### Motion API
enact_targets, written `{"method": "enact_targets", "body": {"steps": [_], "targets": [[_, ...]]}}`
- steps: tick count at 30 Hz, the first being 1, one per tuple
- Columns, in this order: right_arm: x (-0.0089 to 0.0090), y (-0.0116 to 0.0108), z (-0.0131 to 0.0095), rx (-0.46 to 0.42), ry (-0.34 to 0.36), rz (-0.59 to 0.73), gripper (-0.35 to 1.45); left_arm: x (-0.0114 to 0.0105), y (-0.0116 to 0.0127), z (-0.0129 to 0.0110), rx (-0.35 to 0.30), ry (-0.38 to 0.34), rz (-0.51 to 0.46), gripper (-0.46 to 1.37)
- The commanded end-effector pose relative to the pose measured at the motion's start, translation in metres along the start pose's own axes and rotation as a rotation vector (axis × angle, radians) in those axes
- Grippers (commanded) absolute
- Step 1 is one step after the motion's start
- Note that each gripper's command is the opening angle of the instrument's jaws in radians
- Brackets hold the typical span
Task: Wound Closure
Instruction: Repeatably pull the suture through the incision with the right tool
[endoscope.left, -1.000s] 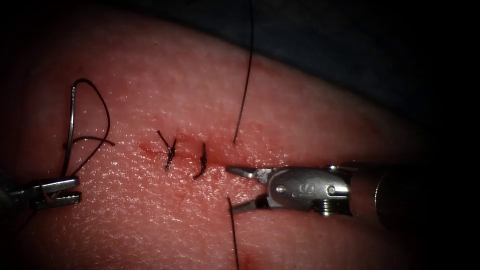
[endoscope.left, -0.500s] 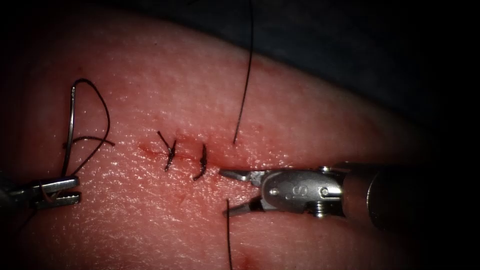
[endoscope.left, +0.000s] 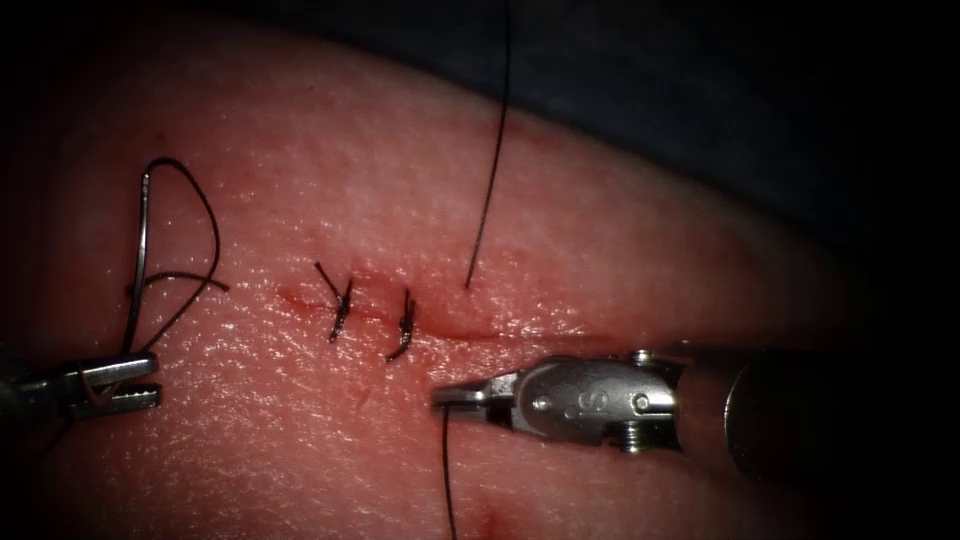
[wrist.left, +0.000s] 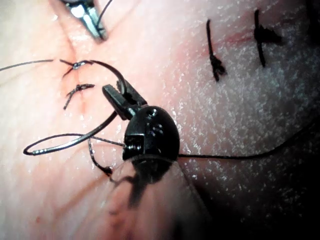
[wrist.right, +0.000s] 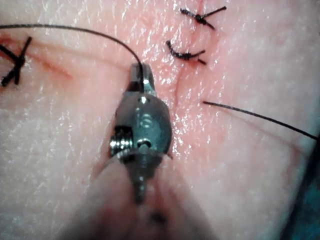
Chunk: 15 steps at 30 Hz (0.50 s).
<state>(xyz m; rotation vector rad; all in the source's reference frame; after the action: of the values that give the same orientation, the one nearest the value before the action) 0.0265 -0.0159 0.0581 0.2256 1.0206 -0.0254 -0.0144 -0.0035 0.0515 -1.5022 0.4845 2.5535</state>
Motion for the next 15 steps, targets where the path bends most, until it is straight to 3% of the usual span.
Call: {"method": "enact_targets", "body": {"steps": [1,10,15], "targets": [[0.0002,0.0001,-0.0002,-0.016,0.004,-0.004,-0.35,0.0000,0.0000,0.0000,-0.005,0.000,0.000,-0.35],[0.0009,0.0001,-0.0007,-0.019,0.012,-0.022,-0.35,0.0000,0.0000,0.0000,-0.005,0.000,0.000,-0.35],[0.0011,-0.0010,-0.0010,-0.013,0.021,-0.052,-0.35,0.0000,0.0000,0.0000,-0.005,0.000,0.000,-0.35]]}}
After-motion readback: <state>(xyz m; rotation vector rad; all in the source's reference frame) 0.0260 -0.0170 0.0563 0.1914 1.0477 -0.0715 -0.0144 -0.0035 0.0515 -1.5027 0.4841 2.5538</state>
